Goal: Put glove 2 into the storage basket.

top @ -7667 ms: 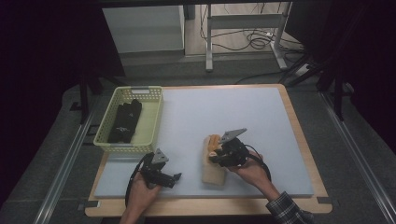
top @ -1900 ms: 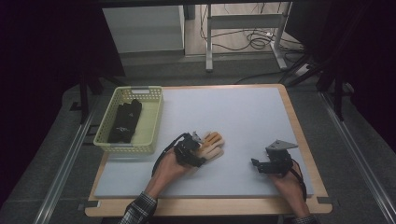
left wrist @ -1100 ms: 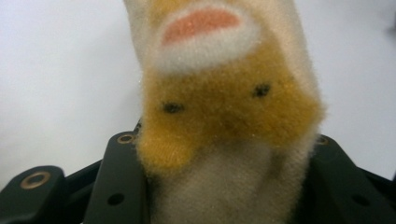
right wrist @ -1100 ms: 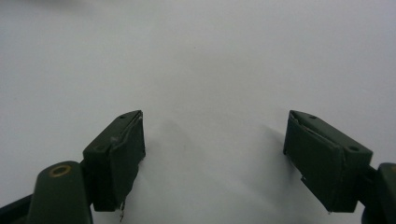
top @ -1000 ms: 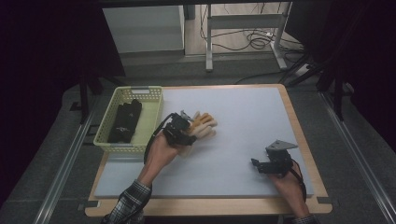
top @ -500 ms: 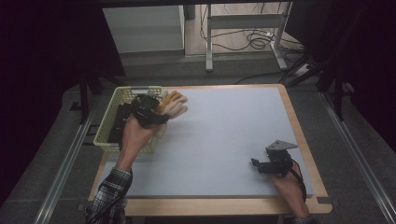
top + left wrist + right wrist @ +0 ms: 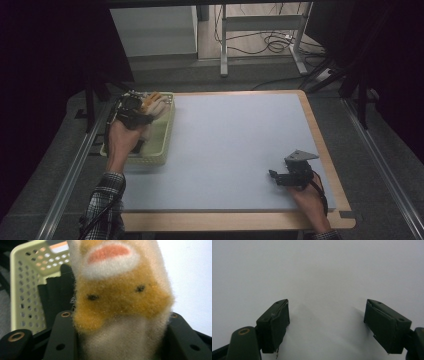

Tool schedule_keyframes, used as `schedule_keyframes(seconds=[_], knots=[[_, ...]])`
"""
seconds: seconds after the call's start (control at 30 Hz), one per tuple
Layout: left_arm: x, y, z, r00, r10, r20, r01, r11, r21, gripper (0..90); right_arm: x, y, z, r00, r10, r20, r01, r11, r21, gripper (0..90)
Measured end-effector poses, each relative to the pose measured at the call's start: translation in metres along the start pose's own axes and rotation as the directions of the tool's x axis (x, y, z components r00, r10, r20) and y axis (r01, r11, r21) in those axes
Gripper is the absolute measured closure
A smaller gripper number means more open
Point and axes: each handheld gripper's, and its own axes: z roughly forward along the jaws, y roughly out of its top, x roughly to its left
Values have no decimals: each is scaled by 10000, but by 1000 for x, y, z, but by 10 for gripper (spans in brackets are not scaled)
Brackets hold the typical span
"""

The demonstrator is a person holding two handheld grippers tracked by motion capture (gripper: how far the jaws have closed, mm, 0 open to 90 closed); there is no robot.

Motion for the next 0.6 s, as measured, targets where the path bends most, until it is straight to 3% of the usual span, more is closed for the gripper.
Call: schedule_keyframes(seconds=[0.3,0.6], knots=[[16,0,27,9985,-485,-234,498,9970,584,520,0,0,0,10000,0,-5,0,10000,-3,200],[12,6,50,9985,-534,-84,539,9940,955,517,0,0,0,10000,2,-7,-2,10000,-4,201]])
